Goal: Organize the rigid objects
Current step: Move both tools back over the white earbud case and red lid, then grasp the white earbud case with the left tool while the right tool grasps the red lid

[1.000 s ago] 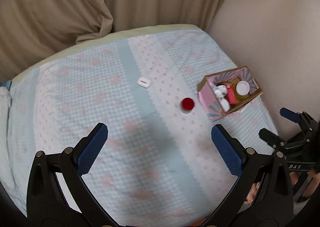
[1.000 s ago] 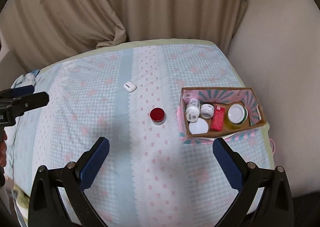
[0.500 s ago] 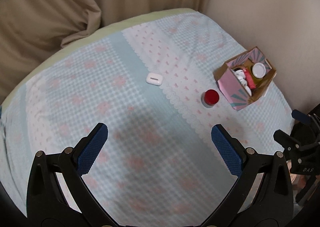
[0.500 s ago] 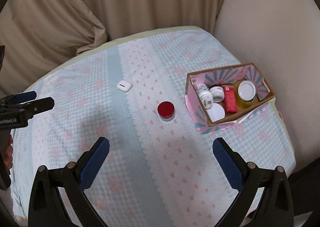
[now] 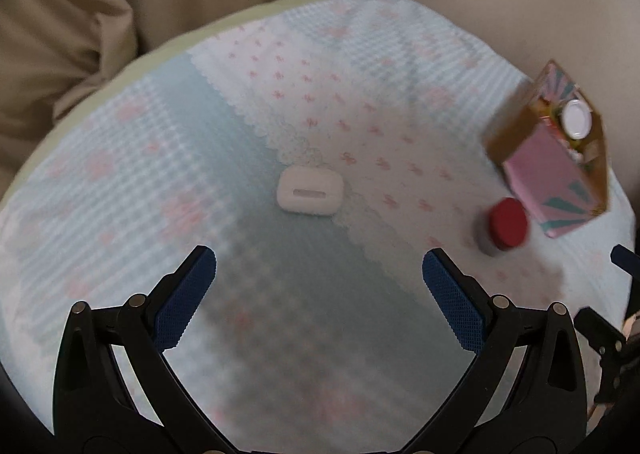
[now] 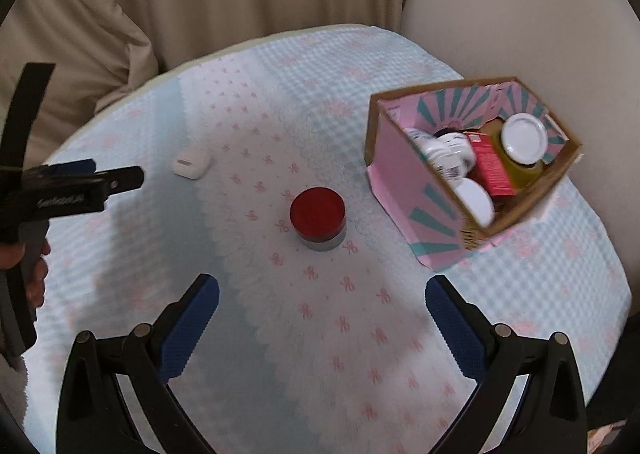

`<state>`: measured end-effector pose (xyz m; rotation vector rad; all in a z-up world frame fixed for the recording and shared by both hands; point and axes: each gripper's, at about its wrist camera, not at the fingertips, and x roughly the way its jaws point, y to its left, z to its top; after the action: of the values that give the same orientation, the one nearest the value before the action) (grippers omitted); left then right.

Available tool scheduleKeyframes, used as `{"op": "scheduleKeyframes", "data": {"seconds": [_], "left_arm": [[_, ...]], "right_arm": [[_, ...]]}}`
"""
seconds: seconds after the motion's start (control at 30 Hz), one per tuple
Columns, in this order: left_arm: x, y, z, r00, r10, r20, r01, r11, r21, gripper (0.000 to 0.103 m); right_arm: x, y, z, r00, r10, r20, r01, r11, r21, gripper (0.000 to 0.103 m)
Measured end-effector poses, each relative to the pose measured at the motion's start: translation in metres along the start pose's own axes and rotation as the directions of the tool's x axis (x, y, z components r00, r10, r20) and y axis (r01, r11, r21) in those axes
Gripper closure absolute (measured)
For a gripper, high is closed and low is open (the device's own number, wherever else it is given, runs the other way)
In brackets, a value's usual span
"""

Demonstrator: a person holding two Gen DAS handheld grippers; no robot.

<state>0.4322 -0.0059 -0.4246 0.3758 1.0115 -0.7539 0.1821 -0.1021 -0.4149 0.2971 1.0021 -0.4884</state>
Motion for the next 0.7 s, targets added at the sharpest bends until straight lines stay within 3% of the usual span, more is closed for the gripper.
{"op": "scheduleKeyframes", "data": {"seconds": [0.17,0.27,0.4,0.57,0.63,0.7], "left_arm": [[0.066,0.008,0.005,1.000,0.004,0.005,-0.005,1.000,0.026,0.005],[0.086,0.012,0.005,1.000,-0.004,0.018,0.004,1.000,0.026,0.009],[0.093,0.008,0.006,0.997,0.005,0.073,-0.010,0.998,0.069,0.009],[0.100,0.007,0.017,0.995,-0.014,0.099,0.006,0.996,0.084,0.009],[0.101,0.007,0.018,0.994,-0.021,0.107,0.011,0.996,0.089,0.013],[0.101,0.005,0.019,0.993,-0.023,0.112,0.012,0.995,0.100,0.020]], "right_arm": [[0.058,0.010,0.001,1.000,-0.014,0.016,0.014,1.000,-0.012,0.000],[0.086,0.010,0.004,0.999,-0.019,0.026,0.018,1.000,0.011,0.000],[0.112,0.006,0.008,0.999,-0.045,0.023,0.044,0.998,0.046,0.014],[0.122,-0.004,0.013,0.996,-0.083,0.044,0.078,0.991,0.107,0.016],[0.125,-0.006,0.015,0.996,-0.075,0.043,0.069,0.991,0.118,0.031],[0.127,-0.007,0.017,0.996,-0.084,0.038,0.079,0.990,0.115,0.033]]}}
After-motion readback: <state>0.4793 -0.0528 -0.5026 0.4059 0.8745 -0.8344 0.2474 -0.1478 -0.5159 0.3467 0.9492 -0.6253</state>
